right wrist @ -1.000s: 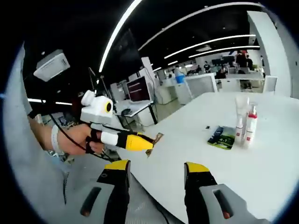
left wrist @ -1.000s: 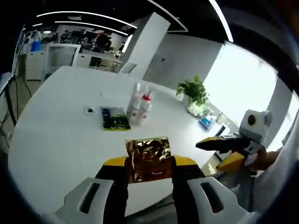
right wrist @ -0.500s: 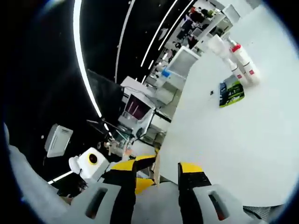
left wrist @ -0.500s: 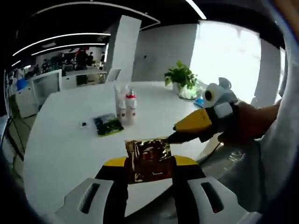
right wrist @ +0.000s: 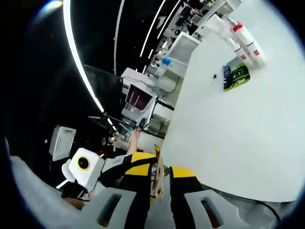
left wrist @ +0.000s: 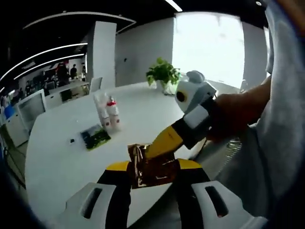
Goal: Arrange the skincare products in the storage area until every visible bottle or jar stands upright without overlapping.
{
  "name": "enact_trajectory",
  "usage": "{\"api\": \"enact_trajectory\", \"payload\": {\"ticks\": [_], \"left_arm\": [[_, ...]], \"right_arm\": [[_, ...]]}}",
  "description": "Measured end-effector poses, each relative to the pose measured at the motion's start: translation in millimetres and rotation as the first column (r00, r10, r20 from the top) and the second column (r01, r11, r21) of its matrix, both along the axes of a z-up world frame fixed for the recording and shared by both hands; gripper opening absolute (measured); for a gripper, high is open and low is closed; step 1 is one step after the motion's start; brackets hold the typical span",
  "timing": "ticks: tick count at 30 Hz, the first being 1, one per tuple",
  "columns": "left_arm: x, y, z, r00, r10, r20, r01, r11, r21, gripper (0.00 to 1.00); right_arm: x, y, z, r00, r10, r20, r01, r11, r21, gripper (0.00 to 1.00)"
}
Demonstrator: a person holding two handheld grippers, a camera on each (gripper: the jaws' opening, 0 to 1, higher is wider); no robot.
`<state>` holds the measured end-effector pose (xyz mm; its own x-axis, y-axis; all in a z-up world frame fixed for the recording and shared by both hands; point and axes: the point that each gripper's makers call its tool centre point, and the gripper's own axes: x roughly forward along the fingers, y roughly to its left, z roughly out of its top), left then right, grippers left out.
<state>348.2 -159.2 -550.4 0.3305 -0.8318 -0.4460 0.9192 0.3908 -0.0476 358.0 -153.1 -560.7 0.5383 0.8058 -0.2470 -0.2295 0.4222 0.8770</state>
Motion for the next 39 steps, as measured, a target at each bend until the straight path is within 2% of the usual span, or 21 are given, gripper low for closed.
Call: {"api": "enact_trajectory", "payload": {"ticks": [3, 13, 15, 17, 18, 19, 22, 24, 28, 31, 33, 36, 39], "left_arm": [[-0.8, 0, -0.8, 1.000, -0.005, 0.002, 0.005, 1.000, 0.006, 0.34], [-1.8, -1, -3.3, 1.000, -0.018, 0.004, 0.018, 1.000, 0.017, 0.35], [-1.2, 0, -4.6, 0.999, -0.016, -0.029, 0.016, 1.000, 0.004, 0.31], [0.4, 3, -4.2, 0.997, 0.001, -0.071, -0.002, 1.000, -0.021, 0.29], [3.5, 6, -1.7, 0.994, 0.024, -0.109, -0.030, 0.998, -0.054, 0.29], [6.4, 8, 0.2, 0.992, 0.035, -0.118, -0.043, 0.996, -0.074, 0.29], [13.3, 13, 3.8, 0.977, 0.073, -0.202, -0.101, 0.986, -0.134, 0.34], [17.0, 16, 4.5, 0.968, 0.087, -0.234, -0.126, 0.980, -0.157, 0.36], [16.1, 16, 11.4, 0.946, 0.062, -0.319, -0.144, 0.961, -0.238, 0.32], [13.2, 14, 17.5, 0.914, 0.022, -0.404, -0.158, 0.939, -0.307, 0.31], [7.0, 13, 22.6, 0.882, -0.036, -0.469, -0.153, 0.921, -0.357, 0.24], [7.3, 13, 23.7, 0.875, -0.049, -0.483, -0.154, 0.915, -0.373, 0.11], [6.8, 12, 28.5, 0.865, -0.058, -0.499, -0.170, 0.901, -0.399, 0.09]], "right_arm": [[-1, 0, -1.6, 1.000, 0.012, 0.000, -0.012, 1.000, -0.008, 0.00], [-2, -1, -4.9, 1.000, 0.022, -0.002, -0.022, 1.000, -0.020, 0.00], [-4, -4, -8.9, 0.999, 0.039, 0.020, -0.037, 0.997, -0.064, 0.00], [-2, -4, -4.1, 1.000, 0.021, 0.021, -0.021, 0.999, -0.032, 0.00], [-2, -5, -3.0, 1.000, 0.016, 0.022, -0.015, 1.000, -0.026, 0.00], [-1, -7, -3.2, 1.000, 0.011, 0.024, -0.011, 1.000, -0.026, 0.00], [1, -9, 1.8, 1.000, -0.004, 0.024, 0.004, 1.000, 0.012, 0.00], [1, -9, 4.9, 1.000, -0.002, 0.031, 0.001, 0.999, 0.033, 0.00], [1, -7, 16.4, 0.998, 0.010, 0.064, -0.015, 0.996, 0.089, 0.00], [-1, -4, 29.2, 0.996, 0.020, 0.089, -0.033, 0.987, 0.157, 0.00], [-1, -5, 35.5, 0.994, 0.015, 0.113, -0.035, 0.983, 0.178, 0.00], [-2, -3, 42.2, 0.991, 0.024, 0.133, -0.051, 0.976, 0.210, 0.00], [-1, -4, 43.2, 0.990, 0.019, 0.141, -0.049, 0.976, 0.212, 0.00]]}}
